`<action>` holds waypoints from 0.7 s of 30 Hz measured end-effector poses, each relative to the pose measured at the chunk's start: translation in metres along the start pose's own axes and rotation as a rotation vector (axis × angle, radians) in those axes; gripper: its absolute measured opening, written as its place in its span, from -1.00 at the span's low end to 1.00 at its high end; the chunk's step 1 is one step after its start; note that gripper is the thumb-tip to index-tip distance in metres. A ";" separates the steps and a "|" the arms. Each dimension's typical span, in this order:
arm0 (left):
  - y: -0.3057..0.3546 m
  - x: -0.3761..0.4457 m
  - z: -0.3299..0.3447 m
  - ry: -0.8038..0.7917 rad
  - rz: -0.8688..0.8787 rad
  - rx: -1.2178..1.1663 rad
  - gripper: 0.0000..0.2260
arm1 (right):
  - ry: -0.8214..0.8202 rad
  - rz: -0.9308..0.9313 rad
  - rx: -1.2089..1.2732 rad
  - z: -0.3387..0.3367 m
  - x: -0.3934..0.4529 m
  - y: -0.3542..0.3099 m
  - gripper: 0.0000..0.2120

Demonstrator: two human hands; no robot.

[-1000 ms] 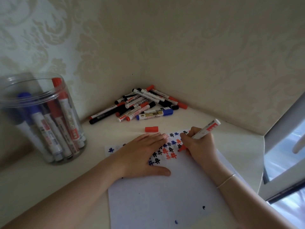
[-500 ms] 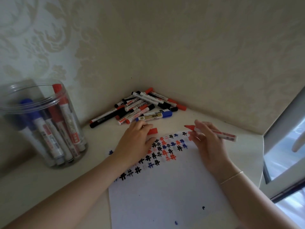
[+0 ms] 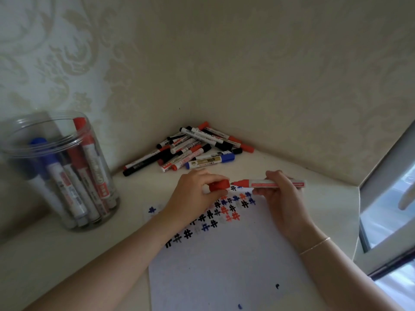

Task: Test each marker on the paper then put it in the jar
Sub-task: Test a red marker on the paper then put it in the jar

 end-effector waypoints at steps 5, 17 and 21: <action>0.003 -0.001 0.006 -0.033 0.085 0.015 -0.72 | -0.051 -0.055 -0.203 0.002 -0.001 0.004 -0.74; 0.013 -0.011 0.005 -0.269 -0.087 -0.338 -0.88 | 0.047 -0.083 -0.156 -0.003 -0.003 -0.007 -0.71; 0.015 -0.012 0.004 -0.218 -0.136 -0.339 -0.78 | 0.048 -0.303 -0.658 0.007 -0.010 -0.001 -0.64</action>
Point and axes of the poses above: each hand's wrist, its own x-axis towards the middle knuckle, its own z-axis out of the palm, y = z × x, the point moved 3 cm from there along x, towards the middle knuckle, and after that the axes turned 2 degrees about z, right-handed, at the moved point
